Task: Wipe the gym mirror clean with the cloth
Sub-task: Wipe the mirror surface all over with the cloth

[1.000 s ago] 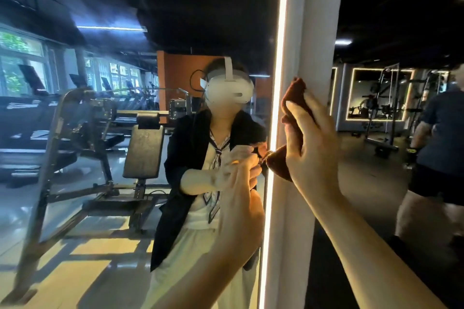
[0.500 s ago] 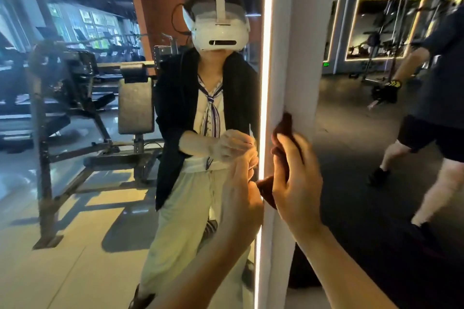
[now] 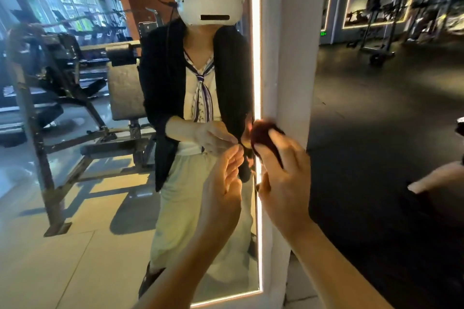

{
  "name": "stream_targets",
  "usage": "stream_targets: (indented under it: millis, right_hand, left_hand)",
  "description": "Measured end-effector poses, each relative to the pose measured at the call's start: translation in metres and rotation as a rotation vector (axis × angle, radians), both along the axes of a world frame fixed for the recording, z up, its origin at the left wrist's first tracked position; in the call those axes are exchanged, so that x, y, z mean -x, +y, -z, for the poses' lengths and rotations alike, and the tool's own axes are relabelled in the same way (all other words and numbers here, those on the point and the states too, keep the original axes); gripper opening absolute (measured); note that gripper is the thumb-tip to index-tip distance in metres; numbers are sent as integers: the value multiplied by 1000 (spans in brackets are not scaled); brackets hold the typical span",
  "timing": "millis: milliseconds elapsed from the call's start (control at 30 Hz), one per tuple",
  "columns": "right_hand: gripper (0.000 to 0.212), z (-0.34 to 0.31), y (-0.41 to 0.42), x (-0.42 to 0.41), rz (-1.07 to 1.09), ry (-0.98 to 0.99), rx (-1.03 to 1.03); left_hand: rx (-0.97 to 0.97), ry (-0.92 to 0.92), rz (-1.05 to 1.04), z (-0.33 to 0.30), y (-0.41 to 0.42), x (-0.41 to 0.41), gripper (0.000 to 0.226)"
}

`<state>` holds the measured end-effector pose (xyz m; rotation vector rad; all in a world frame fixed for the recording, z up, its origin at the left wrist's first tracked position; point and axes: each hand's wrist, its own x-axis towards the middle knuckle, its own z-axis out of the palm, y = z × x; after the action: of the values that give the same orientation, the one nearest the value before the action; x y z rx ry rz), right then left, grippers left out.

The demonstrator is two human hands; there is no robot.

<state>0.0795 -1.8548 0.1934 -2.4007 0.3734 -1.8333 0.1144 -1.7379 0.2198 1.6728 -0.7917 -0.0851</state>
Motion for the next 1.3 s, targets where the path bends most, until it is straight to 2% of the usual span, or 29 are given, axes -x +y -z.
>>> stream_targets:
  millis: [100, 167, 233, 333, 433, 500, 533, 600, 667, 767, 867, 933, 1033, 1133, 1233, 1300]
  right_hand:
    - [33, 29, 13, 12, -33, -63, -111]
    - [29, 3, 6, 10, -42, -152, -102]
    - [39, -20, -4, 6, -68, -153, -32]
    - [42, 15, -10, 8, -77, 35, 12]
    - [42, 86, 1, 30, 3, 252, -136]
    - [30, 95, 7, 38, 10, 202, -249]
    - [28, 87, 6, 36, -1, 114, -286]
    - [33, 59, -1, 29, -27, -60, -316]
    - [36, 44, -8, 22, -46, -119, -315]
    - [34, 66, -8, 25, -26, 55, -341]
    - [37, 107, 4, 39, -2, 234, -570]
    - [41, 106, 4, 42, -5, 164, -625]
    - [40, 71, -4, 33, -11, -19, -504]
    - [37, 70, -9, 27, -34, 47, -457]
    - [38, 97, 1, 36, -18, 192, -601]
    - [39, 97, 6, 40, 1, 113, -626]
  left_hand:
    - [-41, 12, 9, 12, 5, -1, 49]
    - [-74, 38, 27, 18, 5, -2, 54]
    - [-93, 36, 27, 22, 4, -1, 55]
    - [-100, 20, 17, 28, 4, -2, 55]
    - [-110, 30, 15, 38, 8, -6, 52]
    - [-131, 53, 31, 43, 10, -6, 55]
    - [-143, 61, 40, 44, 9, -6, 55]
    - [-176, 66, 58, 46, 6, -3, 56]
    - [-205, 67, 89, 48, 0, 2, 58]
    - [-227, 66, 108, 52, -7, 9, 64]
    - [-233, 50, 102, 61, -9, 15, 67]
    - [-234, 34, 74, 67, -9, 18, 69]
    - [-235, 58, 44, 74, -10, 21, 66]
    - [-284, 90, 56, 76, -12, 21, 71]
    - [-325, 50, 62, 75, -13, 22, 73]
    - [-365, 18, 66, 71, -15, 24, 71]
